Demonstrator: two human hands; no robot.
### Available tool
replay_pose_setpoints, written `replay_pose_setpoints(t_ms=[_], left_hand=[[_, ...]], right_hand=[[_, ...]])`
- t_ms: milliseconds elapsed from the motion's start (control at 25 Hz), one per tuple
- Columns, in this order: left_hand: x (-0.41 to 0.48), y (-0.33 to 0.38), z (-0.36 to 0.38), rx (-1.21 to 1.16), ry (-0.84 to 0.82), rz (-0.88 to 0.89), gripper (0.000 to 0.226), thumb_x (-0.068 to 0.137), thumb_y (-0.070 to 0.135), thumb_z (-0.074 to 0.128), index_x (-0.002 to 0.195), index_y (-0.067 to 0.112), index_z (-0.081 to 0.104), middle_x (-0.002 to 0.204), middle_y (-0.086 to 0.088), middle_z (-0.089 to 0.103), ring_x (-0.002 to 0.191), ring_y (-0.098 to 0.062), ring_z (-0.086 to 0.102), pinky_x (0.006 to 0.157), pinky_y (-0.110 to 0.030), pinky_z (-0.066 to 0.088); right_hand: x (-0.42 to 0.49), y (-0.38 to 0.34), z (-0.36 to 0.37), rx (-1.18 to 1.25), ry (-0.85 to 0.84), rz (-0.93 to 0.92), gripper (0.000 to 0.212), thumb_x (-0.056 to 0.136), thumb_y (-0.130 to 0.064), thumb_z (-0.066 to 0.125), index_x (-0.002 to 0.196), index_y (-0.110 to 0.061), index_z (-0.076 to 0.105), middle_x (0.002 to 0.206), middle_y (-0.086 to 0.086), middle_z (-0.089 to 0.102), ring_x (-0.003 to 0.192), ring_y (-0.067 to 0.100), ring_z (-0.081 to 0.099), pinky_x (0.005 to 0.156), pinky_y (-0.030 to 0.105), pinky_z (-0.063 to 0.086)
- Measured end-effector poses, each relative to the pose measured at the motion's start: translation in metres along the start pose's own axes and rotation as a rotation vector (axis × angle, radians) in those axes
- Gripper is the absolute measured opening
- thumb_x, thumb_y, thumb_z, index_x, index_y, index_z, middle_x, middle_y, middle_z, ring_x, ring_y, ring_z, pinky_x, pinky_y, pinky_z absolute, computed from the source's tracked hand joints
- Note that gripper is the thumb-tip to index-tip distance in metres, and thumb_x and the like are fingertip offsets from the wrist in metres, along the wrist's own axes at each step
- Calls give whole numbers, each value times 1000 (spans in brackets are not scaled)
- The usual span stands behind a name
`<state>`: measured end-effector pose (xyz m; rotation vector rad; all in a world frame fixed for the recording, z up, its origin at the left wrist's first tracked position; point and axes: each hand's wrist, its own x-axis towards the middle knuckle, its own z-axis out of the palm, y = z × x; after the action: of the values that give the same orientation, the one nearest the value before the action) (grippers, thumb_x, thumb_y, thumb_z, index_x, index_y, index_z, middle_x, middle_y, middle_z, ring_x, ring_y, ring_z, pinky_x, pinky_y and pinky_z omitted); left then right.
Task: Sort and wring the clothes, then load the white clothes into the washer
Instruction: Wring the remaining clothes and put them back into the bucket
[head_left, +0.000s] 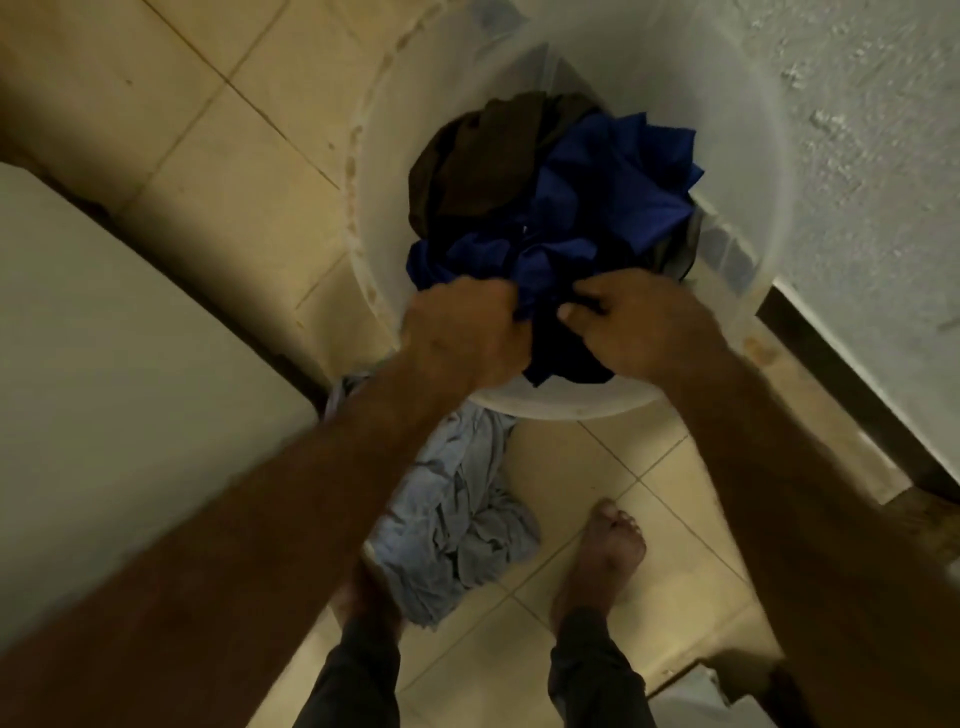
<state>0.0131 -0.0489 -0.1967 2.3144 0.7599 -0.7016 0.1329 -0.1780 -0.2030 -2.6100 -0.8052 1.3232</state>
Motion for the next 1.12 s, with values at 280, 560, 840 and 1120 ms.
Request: replay_pose_setpoints(t_ms=[280, 560, 840, 1120], left_hand=[[-79, -14, 29, -155, 691, 274, 12, 94, 17, 62, 92, 10, 71, 84, -5, 64, 79, -25, 56, 74, -42, 44], [-107, 0, 87, -183, 741, 264, 7, 88, 15, 67, 88, 11, 73, 87, -6, 67, 85, -26, 59, 87, -42, 44], [-95, -56, 136, -398, 499, 36, 15, 97, 20, 51, 96, 14, 65, 92, -1, 63, 86, -19, 58, 75, -39, 49], [-127, -163, 226, -30, -27, -323, 79, 81, 58, 60, 147, 22, 37, 146, -15, 41, 129, -41, 44, 96, -58, 49]], right_hand=[[-108, -9, 69, 172, 730, -250, 22, 97, -20, 64, 76, -12, 64, 71, -2, 54, 62, 10, 44, 52, 32, 41], [-114, -16, 154, 375, 513, -207, 38, 90, -26, 47, 107, 1, 68, 105, 15, 69, 97, 28, 64, 86, 36, 53], [-71, -22, 207, 308, 436, -173, 33, 97, -36, 44, 87, -14, 66, 87, 3, 64, 80, 18, 57, 64, 31, 45], [-56, -6, 282, 175, -157, -107, 33, 96, -32, 57, 123, -15, 67, 124, 13, 63, 114, 32, 61, 94, 39, 53]])
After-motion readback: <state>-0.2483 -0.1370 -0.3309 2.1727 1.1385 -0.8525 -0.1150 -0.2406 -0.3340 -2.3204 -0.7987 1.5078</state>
